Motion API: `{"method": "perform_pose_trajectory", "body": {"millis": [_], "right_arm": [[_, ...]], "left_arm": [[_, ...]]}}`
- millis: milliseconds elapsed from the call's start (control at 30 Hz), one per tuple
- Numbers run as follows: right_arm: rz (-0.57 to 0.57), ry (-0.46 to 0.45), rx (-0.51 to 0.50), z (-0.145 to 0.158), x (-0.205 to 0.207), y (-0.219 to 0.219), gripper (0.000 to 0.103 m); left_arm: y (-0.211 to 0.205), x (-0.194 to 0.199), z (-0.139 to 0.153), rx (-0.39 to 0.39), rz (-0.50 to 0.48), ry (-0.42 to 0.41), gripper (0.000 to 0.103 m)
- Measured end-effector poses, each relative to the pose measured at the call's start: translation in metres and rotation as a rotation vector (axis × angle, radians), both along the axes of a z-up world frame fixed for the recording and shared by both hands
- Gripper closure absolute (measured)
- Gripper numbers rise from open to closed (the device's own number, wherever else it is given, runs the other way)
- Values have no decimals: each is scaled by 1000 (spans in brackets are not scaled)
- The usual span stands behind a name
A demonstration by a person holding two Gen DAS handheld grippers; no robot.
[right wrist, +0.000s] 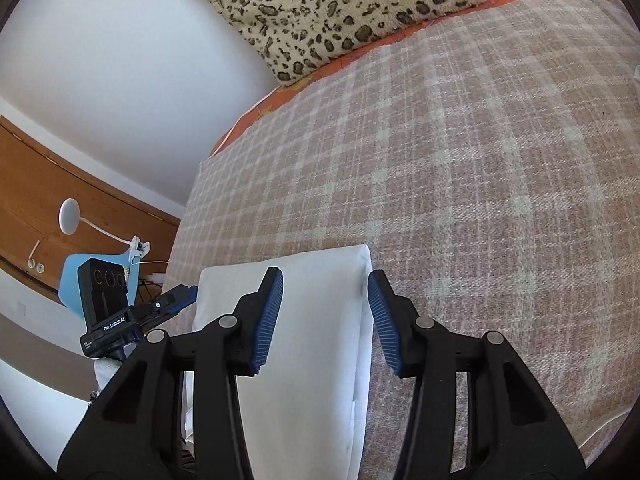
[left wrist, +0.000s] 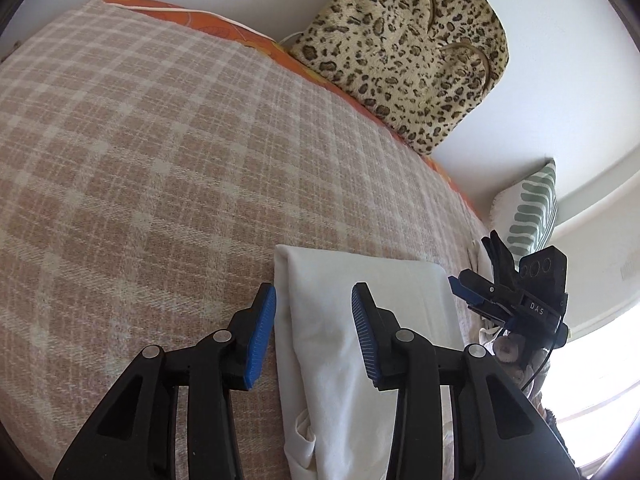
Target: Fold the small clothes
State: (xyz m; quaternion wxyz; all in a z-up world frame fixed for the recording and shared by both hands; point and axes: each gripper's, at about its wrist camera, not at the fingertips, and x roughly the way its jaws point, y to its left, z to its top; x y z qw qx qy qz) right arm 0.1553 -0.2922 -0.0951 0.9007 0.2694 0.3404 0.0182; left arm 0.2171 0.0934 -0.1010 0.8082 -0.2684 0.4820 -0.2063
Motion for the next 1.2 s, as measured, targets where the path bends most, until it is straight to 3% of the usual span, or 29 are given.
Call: {"method": "perform_pose_trajectory", "body": {"millis": [133, 233, 300, 433, 500, 600, 633, 833, 1067, 1133, 1200], "right_arm": [[-7, 2, 52, -3, 1, -10, 55], [10, 6, 70, -5, 1, -9, 56], [28, 11, 66, -5, 2, -5, 64], [22, 30, 55, -10, 7, 0, 69], [21, 39, 57, -13, 9, 2, 83], [30, 43, 5, -13, 11, 11, 95], [33, 39, -20, -11, 11, 14, 96], [16, -7, -148, 8, 12, 27, 98], [-21, 66, -301, 0, 23, 41, 97], [-25, 68, -345, 7, 17, 47, 93], [-31, 49, -386, 16, 6, 52, 87]], "left_arm": [[-2, 2, -2, -15, -7, 4, 77], [-4, 3, -1, -22, -11, 5, 77], [-5, 4, -2, -24, -9, 12, 77], [-8, 6, -7, -22, 4, 41, 77], [-10, 5, -7, -20, 0, 32, 77], [-17, 3, 0, 29, -8, -13, 102], [-17, 3, 1, 37, -3, -27, 102], [-15, 4, 11, 101, 31, -88, 102], [-17, 3, 14, 212, 54, -91, 101], [-12, -2, 20, 213, 56, -92, 93], [-11, -13, 31, 229, 46, -131, 91]]}}
